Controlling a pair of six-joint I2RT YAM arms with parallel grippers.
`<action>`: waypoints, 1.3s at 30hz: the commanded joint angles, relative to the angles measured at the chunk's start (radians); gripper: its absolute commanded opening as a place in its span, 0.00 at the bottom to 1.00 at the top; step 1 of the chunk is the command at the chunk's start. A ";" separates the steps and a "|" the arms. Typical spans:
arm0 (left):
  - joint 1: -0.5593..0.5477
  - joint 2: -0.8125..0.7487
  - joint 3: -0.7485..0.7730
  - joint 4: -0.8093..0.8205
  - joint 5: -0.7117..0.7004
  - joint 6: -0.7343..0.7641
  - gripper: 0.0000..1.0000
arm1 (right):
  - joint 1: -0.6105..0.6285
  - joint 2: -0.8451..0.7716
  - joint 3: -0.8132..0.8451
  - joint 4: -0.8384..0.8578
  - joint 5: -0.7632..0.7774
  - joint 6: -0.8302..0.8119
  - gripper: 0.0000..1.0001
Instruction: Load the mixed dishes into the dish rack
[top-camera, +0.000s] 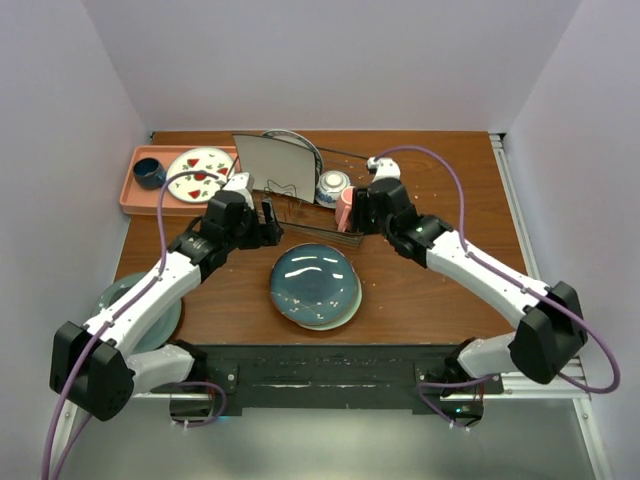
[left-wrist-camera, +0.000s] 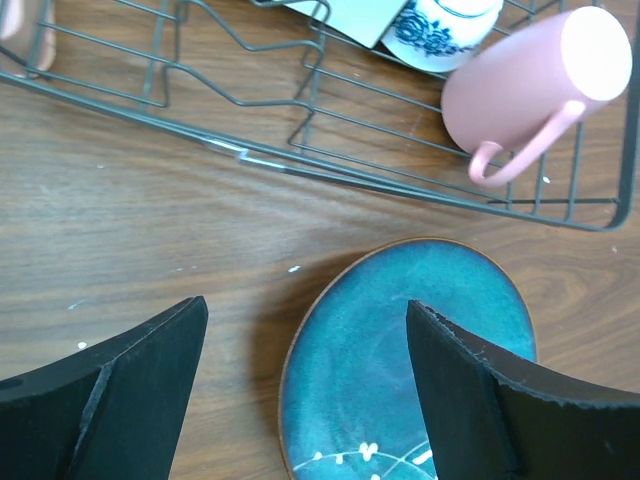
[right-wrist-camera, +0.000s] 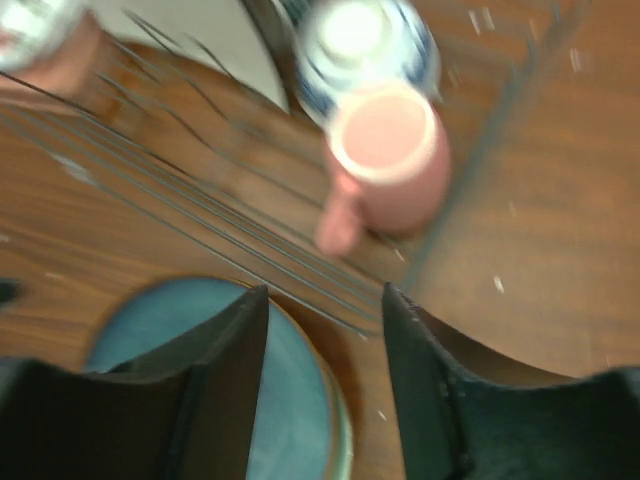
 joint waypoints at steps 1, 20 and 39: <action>0.005 -0.023 -0.035 0.047 0.065 -0.015 0.85 | -0.008 0.007 -0.088 0.018 0.130 0.159 0.49; 0.000 -0.083 -0.236 0.009 0.101 -0.087 0.84 | -0.164 0.102 -0.223 0.156 0.075 0.181 0.03; -0.019 -0.059 -0.373 0.160 0.241 -0.125 0.67 | -0.270 0.006 -0.253 0.128 0.139 0.086 0.00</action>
